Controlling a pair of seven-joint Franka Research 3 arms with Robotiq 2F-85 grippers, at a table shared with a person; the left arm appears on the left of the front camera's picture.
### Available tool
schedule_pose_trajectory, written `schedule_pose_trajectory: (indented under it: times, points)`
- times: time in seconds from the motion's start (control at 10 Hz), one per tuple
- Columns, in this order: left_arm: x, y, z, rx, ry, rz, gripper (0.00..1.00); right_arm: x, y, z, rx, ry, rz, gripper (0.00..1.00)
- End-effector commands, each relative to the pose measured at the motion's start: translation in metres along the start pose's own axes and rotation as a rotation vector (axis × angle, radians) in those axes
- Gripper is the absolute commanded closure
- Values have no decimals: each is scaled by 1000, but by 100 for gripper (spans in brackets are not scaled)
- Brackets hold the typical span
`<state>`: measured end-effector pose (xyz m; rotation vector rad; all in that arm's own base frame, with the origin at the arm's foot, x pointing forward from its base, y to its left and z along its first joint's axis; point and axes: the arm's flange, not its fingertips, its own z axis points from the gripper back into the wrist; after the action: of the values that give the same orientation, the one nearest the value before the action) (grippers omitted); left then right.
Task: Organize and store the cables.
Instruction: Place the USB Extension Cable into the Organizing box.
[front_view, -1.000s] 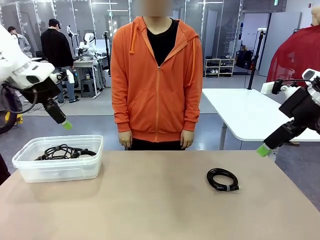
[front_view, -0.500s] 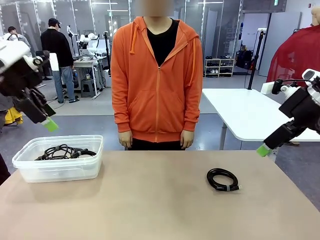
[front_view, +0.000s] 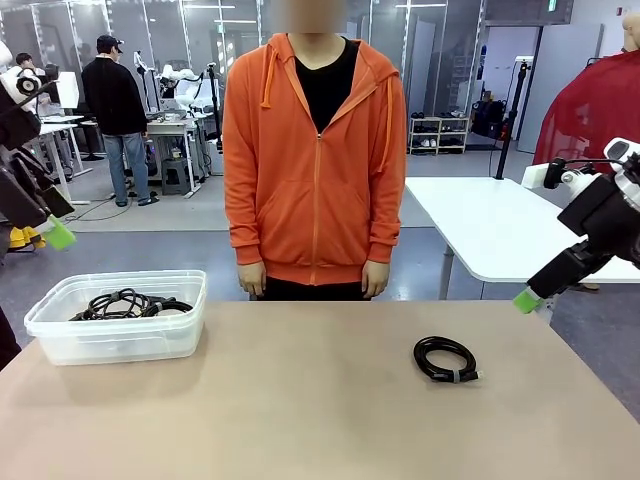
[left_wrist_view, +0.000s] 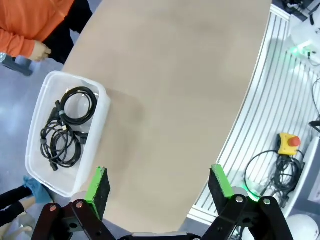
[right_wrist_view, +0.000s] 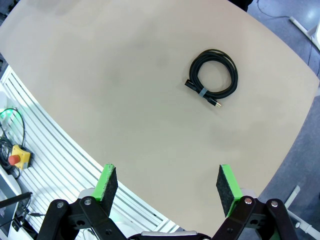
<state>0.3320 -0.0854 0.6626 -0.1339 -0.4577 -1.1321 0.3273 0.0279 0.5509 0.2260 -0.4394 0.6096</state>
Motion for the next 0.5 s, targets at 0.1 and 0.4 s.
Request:
schedule_pose_trajectory:
  times: [0.1,0.4]
  points:
    - [-1,3,-1,-6,-6,16,0,2,0,1,-3,10,2,0]
    - [-1,3,-1,-6,-6,16,0,2,0,1,-3,10,2,0]
